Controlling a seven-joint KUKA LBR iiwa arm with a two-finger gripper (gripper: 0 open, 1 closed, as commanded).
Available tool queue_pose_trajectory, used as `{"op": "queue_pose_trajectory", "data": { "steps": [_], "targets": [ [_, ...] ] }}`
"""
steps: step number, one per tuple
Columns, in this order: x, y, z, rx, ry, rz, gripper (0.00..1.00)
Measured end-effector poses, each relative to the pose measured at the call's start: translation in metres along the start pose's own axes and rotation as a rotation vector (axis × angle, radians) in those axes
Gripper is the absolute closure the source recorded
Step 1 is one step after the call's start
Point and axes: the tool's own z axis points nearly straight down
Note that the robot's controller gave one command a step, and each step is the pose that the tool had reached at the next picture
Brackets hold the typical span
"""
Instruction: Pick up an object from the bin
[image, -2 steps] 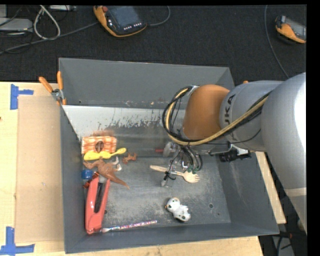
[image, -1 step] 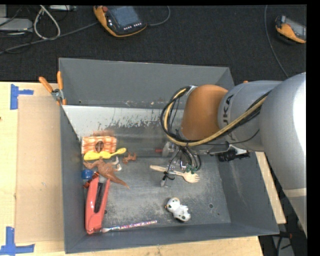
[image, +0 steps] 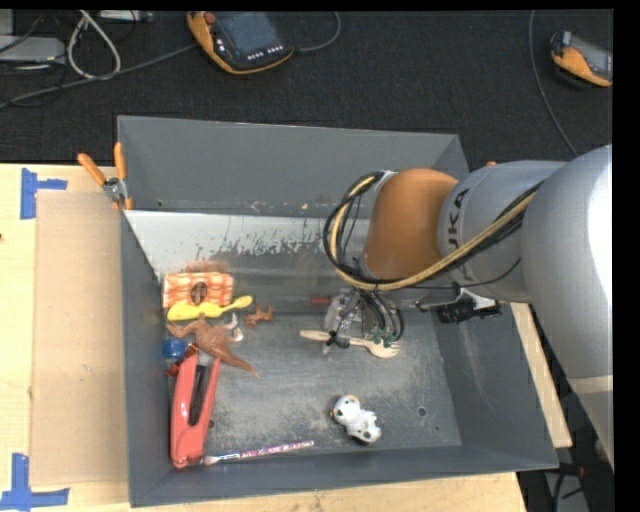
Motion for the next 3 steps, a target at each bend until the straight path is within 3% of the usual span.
{"op": "queue_pose_trajectory", "data": {
  "steps": [1, 3],
  "targets": [
    [0.0, 0.0, 0.0, 0.0, 0.0, 0.0, 1.0],
    [0.001, 0.0, -0.038, -0.001, 0.001, 0.0, 1.0]
  ]
}}
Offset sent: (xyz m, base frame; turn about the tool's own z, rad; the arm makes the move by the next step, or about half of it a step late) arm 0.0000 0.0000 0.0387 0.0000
